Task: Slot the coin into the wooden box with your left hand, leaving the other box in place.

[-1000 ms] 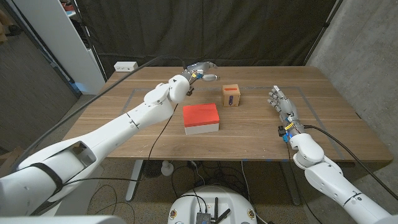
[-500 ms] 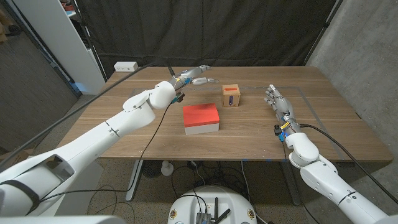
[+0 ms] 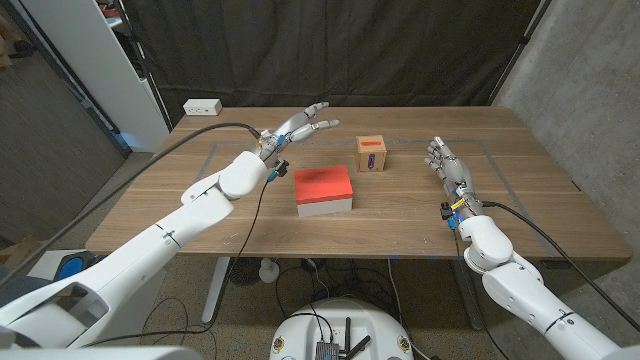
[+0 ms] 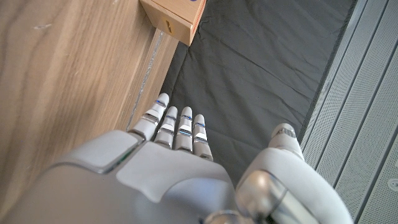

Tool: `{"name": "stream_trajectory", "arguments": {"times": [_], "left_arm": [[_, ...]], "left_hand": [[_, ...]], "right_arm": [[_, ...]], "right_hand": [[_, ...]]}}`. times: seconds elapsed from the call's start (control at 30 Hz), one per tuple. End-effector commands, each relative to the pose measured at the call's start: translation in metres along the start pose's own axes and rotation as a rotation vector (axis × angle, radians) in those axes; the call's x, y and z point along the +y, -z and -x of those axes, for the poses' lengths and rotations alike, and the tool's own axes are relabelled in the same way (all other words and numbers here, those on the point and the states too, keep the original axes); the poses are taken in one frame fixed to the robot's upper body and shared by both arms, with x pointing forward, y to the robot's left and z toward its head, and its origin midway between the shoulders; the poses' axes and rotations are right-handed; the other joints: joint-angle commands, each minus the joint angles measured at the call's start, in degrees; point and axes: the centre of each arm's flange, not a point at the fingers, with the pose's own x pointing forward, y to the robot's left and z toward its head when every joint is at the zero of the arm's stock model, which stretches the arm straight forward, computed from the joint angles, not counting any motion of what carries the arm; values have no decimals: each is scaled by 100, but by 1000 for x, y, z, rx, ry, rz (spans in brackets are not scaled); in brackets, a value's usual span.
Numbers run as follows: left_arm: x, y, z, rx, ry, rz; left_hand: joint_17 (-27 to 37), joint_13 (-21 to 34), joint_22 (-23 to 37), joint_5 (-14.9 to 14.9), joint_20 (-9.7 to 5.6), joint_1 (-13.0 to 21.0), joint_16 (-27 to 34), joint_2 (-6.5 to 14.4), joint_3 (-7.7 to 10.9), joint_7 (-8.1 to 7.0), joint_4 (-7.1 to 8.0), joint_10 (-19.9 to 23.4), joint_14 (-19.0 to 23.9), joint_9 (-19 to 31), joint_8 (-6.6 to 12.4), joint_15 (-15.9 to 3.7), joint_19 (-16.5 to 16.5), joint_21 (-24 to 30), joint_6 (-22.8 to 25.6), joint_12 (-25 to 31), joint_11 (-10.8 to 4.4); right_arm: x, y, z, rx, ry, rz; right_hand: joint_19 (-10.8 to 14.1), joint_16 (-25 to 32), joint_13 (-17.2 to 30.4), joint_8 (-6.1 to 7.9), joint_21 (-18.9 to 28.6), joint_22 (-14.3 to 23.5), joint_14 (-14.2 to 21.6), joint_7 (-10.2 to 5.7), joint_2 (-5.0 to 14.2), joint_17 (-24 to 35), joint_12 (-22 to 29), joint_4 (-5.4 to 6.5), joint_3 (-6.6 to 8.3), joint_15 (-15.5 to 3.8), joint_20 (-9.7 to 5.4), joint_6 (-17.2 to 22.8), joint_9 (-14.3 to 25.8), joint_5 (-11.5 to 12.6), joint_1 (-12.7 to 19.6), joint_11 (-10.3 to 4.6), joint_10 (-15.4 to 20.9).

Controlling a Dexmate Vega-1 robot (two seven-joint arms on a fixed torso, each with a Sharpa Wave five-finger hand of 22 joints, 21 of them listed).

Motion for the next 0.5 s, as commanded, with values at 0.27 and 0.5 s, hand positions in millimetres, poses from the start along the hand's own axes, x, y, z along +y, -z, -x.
{"name": "stream_trajectory", "arguments": {"times": [0.27,0.5], "left_arm": [[-2,39,48,2,-215,341],[-10,52,55,34,-240,449]], "left_hand": [[0,7,3,1,-543,-67,9,-10,-14,52,-52,-14,45,0,7,0,-26,-46,-3,17,27],[-1,7,2,4,-481,-72,16,-2,-10,63,-71,39,108,0,34,16,103,-71,85,31,22]], "right_arm": [[-5,-2,3,-39,-23,-20],[-3,3,-3,-40,-45,-46]], "right_hand": [[2,-29,-9,-87,-19,8,-90,90,-13,-4,-75,-1,-29,-58,-158,-106,30,-18,3,-36,-152],[6,-39,-15,-101,-20,6,-112,119,-16,-6,-77,-2,-32,-33,-161,-137,29,-18,1,-36,-185]]}}
